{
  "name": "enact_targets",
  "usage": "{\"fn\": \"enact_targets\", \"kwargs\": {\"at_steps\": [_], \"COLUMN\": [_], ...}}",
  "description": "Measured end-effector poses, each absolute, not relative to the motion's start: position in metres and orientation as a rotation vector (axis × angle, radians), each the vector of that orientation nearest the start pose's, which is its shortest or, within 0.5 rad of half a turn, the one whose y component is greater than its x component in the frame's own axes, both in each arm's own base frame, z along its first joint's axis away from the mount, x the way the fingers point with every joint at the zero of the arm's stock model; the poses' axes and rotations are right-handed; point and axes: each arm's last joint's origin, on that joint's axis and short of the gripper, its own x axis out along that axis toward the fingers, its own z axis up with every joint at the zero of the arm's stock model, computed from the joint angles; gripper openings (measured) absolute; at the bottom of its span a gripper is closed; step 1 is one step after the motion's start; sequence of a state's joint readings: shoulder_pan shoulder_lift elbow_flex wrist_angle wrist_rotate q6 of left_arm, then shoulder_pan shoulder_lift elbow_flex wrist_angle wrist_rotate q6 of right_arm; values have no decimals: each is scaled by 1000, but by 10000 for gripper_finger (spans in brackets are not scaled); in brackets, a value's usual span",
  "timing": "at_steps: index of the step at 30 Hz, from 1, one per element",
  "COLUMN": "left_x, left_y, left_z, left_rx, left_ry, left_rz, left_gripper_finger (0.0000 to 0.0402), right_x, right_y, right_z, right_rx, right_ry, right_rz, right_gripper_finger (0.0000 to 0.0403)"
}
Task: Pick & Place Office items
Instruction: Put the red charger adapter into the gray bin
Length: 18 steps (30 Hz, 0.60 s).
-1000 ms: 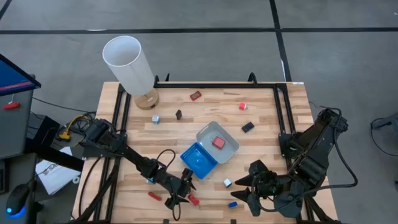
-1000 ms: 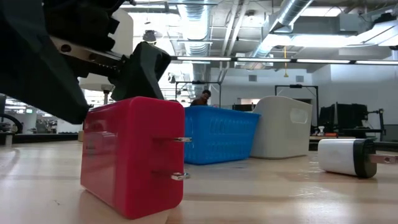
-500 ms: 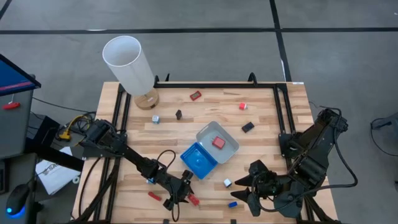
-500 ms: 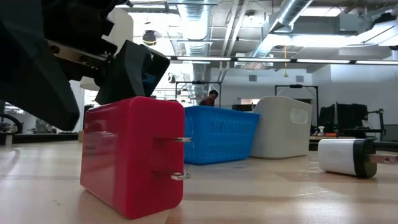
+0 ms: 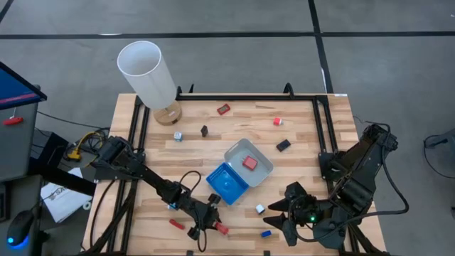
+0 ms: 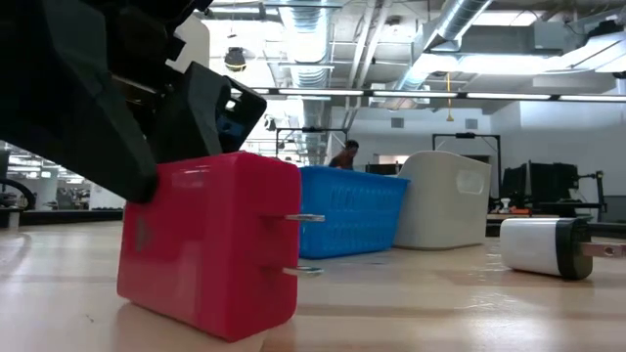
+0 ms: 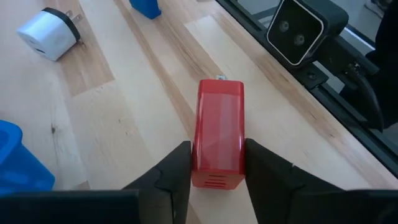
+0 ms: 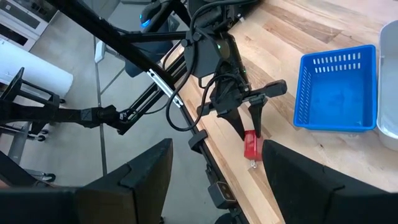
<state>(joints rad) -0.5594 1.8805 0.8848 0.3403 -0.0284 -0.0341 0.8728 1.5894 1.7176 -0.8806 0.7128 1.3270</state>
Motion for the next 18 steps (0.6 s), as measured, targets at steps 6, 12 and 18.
{"fn": "enact_targets", "kwargs": {"at_steps": [6,12,18], "left_x": [310,318,322], "left_y": [-192,-190,-162], "left_z": [135,173,219], "left_rx": [134,110,65], "left_ry": [554,425,293], "left_rz": [-486,-419,-212], "left_gripper_finger": [120,121,120], "right_x": [224,224,224], "right_y": [237,238,240], "right_z": [397,397,399], "right_rx": [757,761,775], "right_ry": [510,508,489], "right_rz": [-212,-210,-202], "right_gripper_finger": [240,240,240]}}
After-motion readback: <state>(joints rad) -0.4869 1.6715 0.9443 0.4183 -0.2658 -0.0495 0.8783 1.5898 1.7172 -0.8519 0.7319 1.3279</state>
